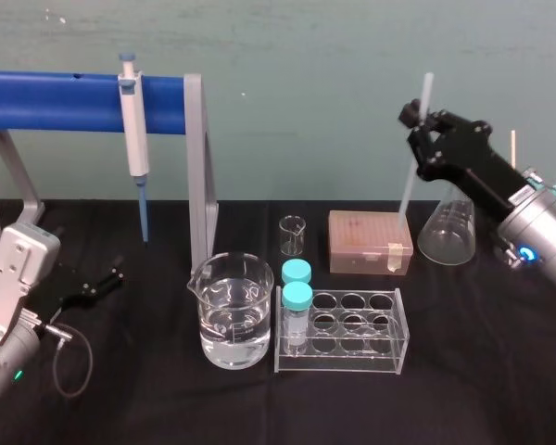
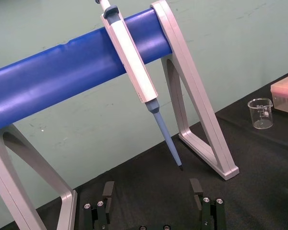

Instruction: Pick up the stirring rod with one hand, then place it down.

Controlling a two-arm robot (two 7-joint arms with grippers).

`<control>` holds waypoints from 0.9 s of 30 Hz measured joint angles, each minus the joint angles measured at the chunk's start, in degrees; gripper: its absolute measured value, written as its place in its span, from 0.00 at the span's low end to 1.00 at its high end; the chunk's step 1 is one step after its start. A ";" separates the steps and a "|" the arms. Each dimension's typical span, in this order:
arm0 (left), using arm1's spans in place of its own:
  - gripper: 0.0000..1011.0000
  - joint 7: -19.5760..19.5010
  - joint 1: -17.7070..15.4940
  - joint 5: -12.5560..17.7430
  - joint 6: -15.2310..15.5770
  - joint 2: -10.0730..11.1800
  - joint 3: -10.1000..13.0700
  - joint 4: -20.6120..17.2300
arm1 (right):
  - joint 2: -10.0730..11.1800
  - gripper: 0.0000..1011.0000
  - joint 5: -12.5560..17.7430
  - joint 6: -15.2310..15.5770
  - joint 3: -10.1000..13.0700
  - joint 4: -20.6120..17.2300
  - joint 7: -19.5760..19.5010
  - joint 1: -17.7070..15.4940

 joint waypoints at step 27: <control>0.99 0.00 0.00 0.00 0.00 0.00 0.00 0.00 | 0.63 0.07 -0.52 2.68 1.80 -1.61 -0.87 -1.94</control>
